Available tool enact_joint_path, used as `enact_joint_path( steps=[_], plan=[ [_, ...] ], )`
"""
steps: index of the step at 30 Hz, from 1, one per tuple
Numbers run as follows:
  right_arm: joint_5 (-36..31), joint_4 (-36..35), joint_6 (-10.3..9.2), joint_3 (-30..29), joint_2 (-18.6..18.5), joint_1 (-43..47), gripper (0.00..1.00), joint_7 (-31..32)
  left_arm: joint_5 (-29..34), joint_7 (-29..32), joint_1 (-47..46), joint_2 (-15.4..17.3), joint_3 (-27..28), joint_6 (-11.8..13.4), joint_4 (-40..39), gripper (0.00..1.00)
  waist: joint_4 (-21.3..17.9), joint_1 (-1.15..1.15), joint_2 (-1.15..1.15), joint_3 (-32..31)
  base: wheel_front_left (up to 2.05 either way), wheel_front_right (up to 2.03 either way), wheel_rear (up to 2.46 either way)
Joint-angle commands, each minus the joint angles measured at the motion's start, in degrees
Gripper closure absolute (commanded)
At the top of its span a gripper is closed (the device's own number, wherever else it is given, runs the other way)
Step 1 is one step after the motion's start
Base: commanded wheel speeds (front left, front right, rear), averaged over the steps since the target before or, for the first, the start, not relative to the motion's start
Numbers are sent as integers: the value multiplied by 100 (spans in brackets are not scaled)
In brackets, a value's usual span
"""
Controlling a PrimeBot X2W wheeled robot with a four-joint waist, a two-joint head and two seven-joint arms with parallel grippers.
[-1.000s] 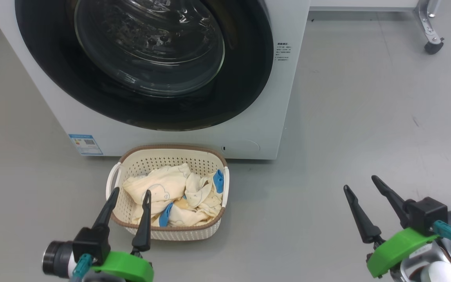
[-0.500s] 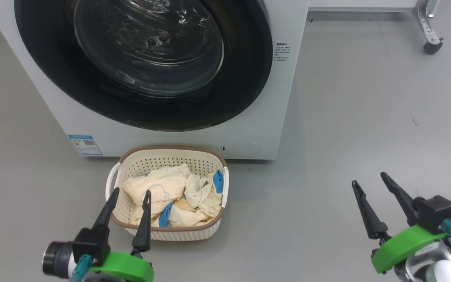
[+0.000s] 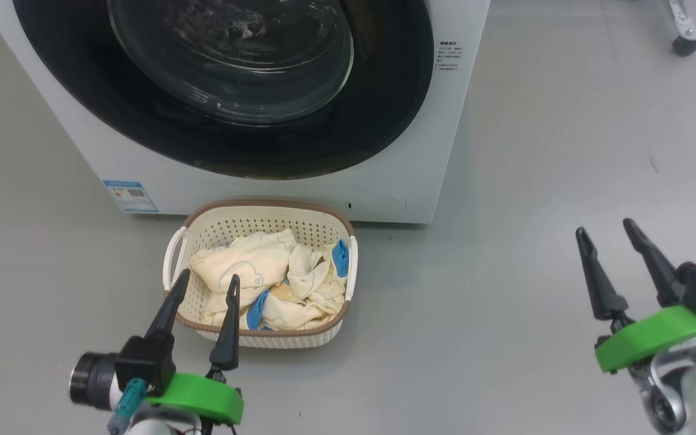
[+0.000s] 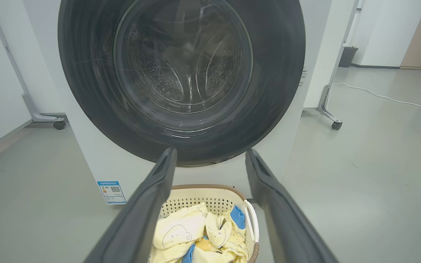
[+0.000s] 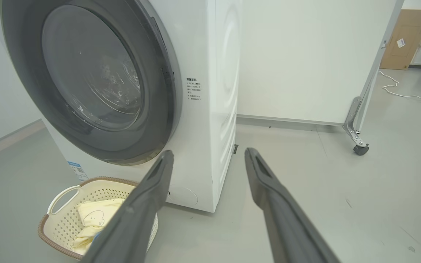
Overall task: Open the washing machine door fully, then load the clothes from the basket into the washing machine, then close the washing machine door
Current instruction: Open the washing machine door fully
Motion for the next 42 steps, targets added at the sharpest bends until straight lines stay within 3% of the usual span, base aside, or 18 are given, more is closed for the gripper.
enact_joint_path(
  steps=[1, 2, 3, 4, 11, 20, 29, 36, 42],
  plan=[
    [115, -143, -15, 0, -36, -474, 12, -80, -7, -60, -336, 105, 168, 45, -227, 0, 43, 0, 0, 151, 0, 0, 0],
    [155, -101, -15, -24, -38, -563, 57, -78, -9, -60, -368, 90, 159, 46, -229, 0, 60, 0, 0, 194, 0, 0, 0],
    [216, -60, -15, -60, -36, -658, 87, -82, -19, -62, -404, 68, 153, 46, -233, 0, 80, 0, 0, 246, 0, 0, 0],
    [260, -11, -15, -86, -53, -757, 100, -79, -17, -63, -442, 53, 141, 45, -235, 0, 102, 0, 0, 293, 0, 0, 0],
    [809, 352, -15, -280, -133, -1437, 100, -41, 21, -71, -642, -28, 60, 29, -203, 0, 245, 0, 0, 523, 0, 0, 0],
    [3450, 1190, -15, -720, -35, -2749, 100, 791, 39, -79, -823, -123, -20, -7, -141, 0, 470, 0, 0, 804, 0, 0, 0],
    [5841, 2446, -15, -1444, -2, -4163, 100, 2241, 116, -81, -988, -211, -103, -78, -122, 0, 700, 0, 0, 1052, 0, 0, 0],
    [6356, 3429, -15, -1569, -64, -5110, 100, 3166, 174, -81, -1070, -256, -141, -115, -130, 0, 800, 0, 0, 1240, 0, 0, 0],
    [6314, 3952, -15, -1468, -118, -5894, 100, 3546, 215, -82, -1200, -309, -185, -157, -148, 0, 910, 0, 0, 1471, 0, 0, 0]
  ],
)
